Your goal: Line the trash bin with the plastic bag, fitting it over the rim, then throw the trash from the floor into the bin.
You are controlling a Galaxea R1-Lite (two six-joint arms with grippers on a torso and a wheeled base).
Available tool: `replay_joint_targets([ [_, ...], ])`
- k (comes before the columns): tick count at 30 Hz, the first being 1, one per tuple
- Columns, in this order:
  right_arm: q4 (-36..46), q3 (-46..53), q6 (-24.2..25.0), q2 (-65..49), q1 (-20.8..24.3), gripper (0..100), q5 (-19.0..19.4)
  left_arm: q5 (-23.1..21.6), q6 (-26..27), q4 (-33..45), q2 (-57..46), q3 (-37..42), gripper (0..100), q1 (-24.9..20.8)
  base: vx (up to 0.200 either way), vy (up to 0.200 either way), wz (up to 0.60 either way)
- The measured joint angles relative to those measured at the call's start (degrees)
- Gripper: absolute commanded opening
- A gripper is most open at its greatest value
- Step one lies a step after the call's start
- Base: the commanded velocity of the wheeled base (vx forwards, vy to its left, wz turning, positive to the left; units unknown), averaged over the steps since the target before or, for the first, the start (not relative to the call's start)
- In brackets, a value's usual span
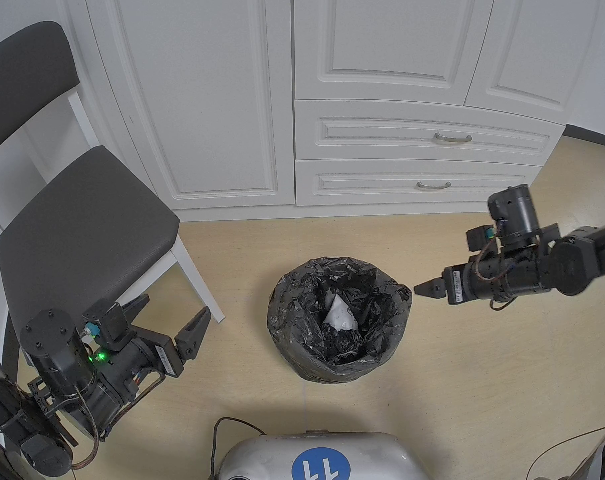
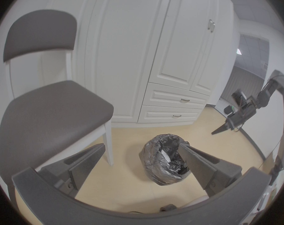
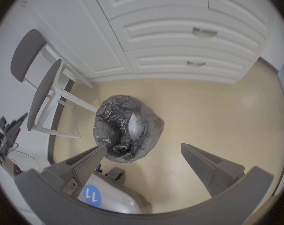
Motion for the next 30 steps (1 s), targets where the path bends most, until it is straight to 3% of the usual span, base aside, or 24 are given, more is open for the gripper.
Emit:
replay_joint_targets([
  [11, -24.99, 14.77, -2.95, -15.93, -6.3, 100, -7.73, -0.09, 7.95, 0.06, -9.01, -1.93, 100, 6.8, 0.0, 0.0, 0.0],
  [18, -37.05, 19.16, -3.12, -27.44, -14.23, 100, -9.02, -1.12, 11.31, 0.22, -17.34, -2.4, 100, 13.2, 0.0, 0.0, 0.0],
  [25, -31.28, 20.04, -3.08, -42.76, -20.22, 100, -8.85, -2.11, 13.0, 3.25, -24.72, -2.84, 100, 17.73, 0.0, 0.0, 0.0],
  [30, -21.31, 21.26, -2.99, -55.6, -21.26, 100, -8.44, -2.24, 13.45, 11.74, -31.95, -3.28, 100, 19.13, 0.0, 0.0, 0.0],
])
